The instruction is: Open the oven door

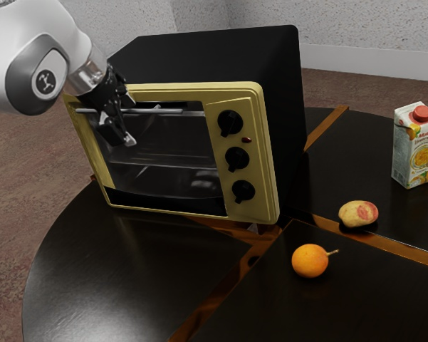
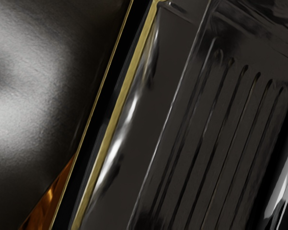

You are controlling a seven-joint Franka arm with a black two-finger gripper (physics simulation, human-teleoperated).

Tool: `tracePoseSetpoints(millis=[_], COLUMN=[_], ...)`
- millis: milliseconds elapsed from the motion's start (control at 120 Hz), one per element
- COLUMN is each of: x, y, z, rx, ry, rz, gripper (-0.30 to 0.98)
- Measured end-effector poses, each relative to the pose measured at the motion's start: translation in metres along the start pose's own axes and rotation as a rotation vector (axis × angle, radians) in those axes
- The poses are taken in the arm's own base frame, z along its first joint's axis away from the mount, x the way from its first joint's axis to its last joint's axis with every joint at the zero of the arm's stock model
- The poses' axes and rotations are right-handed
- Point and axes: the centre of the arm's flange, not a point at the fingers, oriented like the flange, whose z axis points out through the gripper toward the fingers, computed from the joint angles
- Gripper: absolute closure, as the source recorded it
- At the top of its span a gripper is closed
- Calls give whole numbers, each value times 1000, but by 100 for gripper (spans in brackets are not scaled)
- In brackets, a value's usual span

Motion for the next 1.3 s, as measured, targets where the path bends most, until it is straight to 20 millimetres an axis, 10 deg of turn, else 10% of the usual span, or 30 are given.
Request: tracePoseSetpoints(millis=[400, 683, 783, 958, 1192, 1300], x=[21, 102, 125, -8, -117, -131], y=[-43, -95, -131, -144, -142, -155], z=[14, 6, -21, -102, -44, -41], rx=[34, -14, -81, -38, 328, 384], ry=[17, 92, 127, 9, -57, -43], rz=[-48, -225, -307, -119, -3, 6], gripper=[1, 9, 37, 13, 4, 2])
